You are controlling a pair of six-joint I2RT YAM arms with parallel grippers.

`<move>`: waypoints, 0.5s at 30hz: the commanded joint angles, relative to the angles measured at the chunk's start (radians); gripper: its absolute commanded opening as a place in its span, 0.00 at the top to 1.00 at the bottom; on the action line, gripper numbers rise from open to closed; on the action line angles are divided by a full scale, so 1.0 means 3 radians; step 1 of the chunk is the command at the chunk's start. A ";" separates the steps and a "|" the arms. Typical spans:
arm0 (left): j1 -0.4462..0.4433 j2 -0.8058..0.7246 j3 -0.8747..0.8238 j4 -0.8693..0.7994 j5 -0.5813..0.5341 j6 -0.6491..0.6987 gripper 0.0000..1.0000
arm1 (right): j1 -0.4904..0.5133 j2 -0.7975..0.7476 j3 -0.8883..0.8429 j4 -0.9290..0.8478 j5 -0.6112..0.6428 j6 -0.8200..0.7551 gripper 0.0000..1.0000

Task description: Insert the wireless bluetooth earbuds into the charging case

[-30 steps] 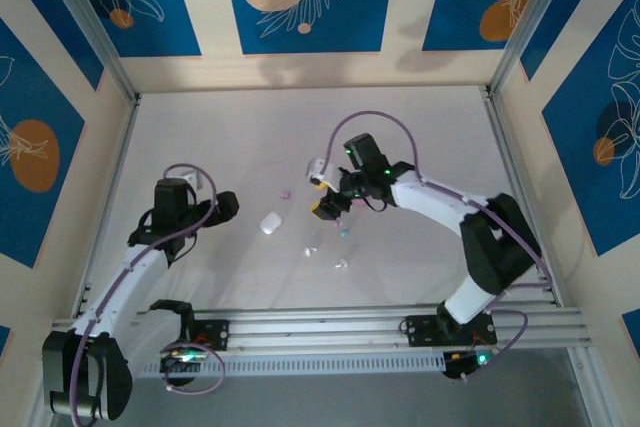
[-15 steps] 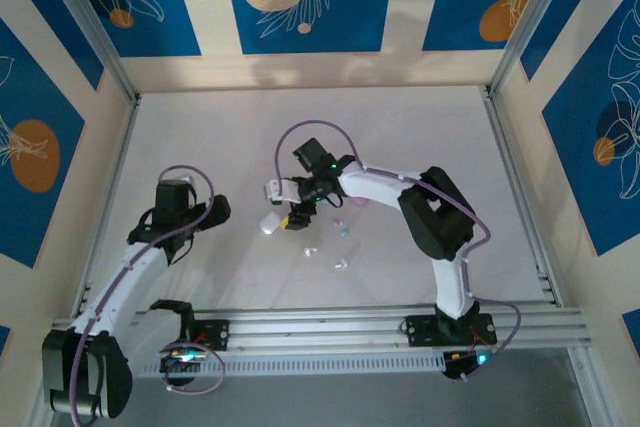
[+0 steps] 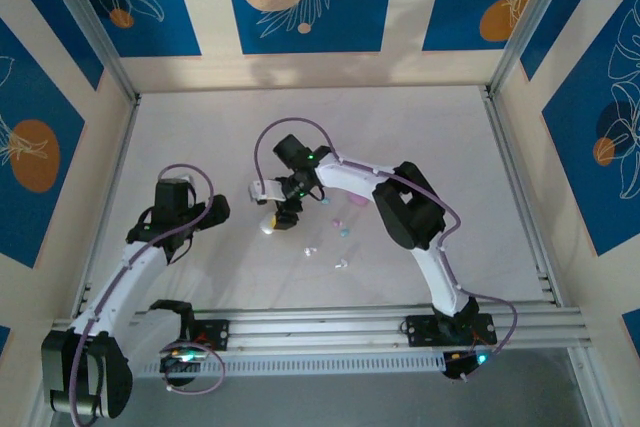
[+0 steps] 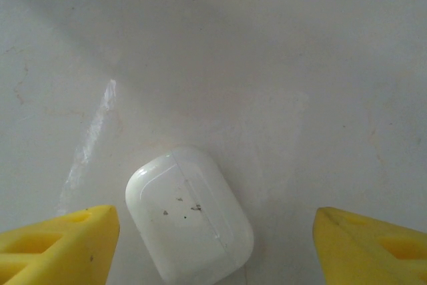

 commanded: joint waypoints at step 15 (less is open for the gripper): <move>0.0050 -0.0088 0.0057 -0.0054 -0.0044 0.0087 0.00 | 0.0109 0.0015 -0.0140 -0.0186 0.0014 0.0075 0.33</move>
